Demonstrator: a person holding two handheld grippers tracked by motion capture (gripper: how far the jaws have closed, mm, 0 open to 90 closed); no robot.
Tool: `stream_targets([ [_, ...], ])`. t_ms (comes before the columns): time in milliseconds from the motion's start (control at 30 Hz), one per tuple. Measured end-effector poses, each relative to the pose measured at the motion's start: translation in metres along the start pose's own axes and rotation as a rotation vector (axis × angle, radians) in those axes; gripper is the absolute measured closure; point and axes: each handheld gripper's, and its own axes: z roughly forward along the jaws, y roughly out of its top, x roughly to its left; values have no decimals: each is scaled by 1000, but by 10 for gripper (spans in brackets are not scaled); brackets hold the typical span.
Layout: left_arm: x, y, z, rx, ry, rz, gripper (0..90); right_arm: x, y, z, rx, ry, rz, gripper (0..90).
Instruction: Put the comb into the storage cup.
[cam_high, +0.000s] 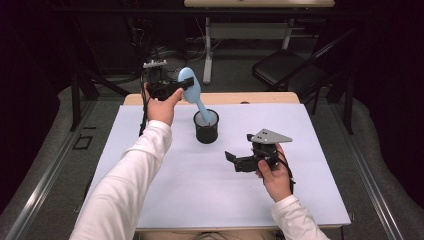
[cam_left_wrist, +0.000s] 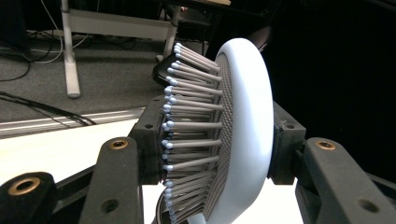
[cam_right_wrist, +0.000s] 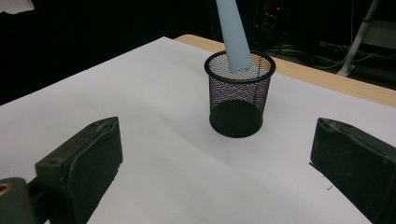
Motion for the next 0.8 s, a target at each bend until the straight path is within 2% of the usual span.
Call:
stream_targets([
  [333,-3,0,3,14,7,28,509,0,0,0,-1,-2,2,20],
  [500,-5,-1,5,32,21,73,510,-1,0,-1,-3,-1,3,20],
  [800,-6,-3,8,49,28,91,509,-1,0,0,-1,-1,3,20],
])
